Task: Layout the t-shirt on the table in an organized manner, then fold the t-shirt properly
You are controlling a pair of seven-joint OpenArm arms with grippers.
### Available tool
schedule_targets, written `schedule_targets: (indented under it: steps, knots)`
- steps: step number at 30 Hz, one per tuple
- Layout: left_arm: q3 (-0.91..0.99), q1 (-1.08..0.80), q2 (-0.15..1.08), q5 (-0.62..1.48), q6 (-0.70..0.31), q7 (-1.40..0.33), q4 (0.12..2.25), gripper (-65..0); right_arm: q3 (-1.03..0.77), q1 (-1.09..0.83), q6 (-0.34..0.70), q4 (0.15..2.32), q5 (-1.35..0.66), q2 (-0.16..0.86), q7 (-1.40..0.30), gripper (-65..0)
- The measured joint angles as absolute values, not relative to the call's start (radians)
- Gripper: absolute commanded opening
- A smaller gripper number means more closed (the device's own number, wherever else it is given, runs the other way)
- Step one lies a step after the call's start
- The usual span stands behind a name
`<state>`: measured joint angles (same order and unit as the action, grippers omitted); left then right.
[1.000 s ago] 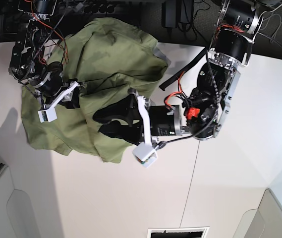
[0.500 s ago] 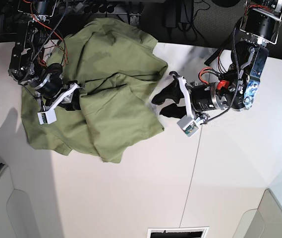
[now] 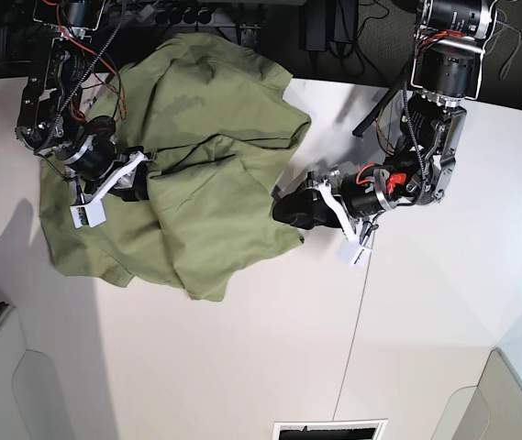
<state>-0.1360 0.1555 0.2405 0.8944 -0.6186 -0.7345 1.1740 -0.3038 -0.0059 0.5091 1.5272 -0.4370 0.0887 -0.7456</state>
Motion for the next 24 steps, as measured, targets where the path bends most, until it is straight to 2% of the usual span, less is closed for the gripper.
schedule_targets:
  steps: [4, 5, 6, 9, 14, 18, 24]
  knots:
    - [-0.135, 0.184, 0.218, 0.890, -0.617, -0.748, 1.145, -33.0, -0.304, -0.006, 0.509, 1.527, -0.440, 0.089, -0.749, -46.5]
    - [-0.135, 0.190, 0.210, 0.879, -0.617, -0.750, 1.145, -34.7, -0.304, -0.006, 0.509, 1.527, -0.440, 0.089, -0.749, -46.5]
    - [-0.135, 0.195, 0.204, 0.864, -0.617, -0.752, 1.145, -39.5, -0.304, -0.006, 0.509, 1.527, -0.441, 0.089, -0.749, -46.5]
    - [-0.136, 0.201, 0.187, 0.785, -0.635, -0.744, 1.144, -64.5, -0.304, -0.006, 0.509, 1.527, -0.449, 0.089, -0.749, -46.5]
    - [-0.137, 0.231, 0.191, 0.685, -0.654, -0.680, 1.137, -65.0, -0.304, -0.006, 0.509, 1.527, -0.454, 0.089, -0.749, -46.5]
    - [-0.093, 0.349, 0.197, 0.614, -0.606, -0.676, 1.136, -65.0, -0.304, -0.006, 0.509, 1.527, -0.457, 0.089, -0.749, -46.5]
    - [-0.070, 0.516, 0.233, 0.583, -0.608, -0.658, 1.118, -65.0, -0.304, -0.006, 0.509, 1.527, -0.465, 0.089, -0.757, -46.5]
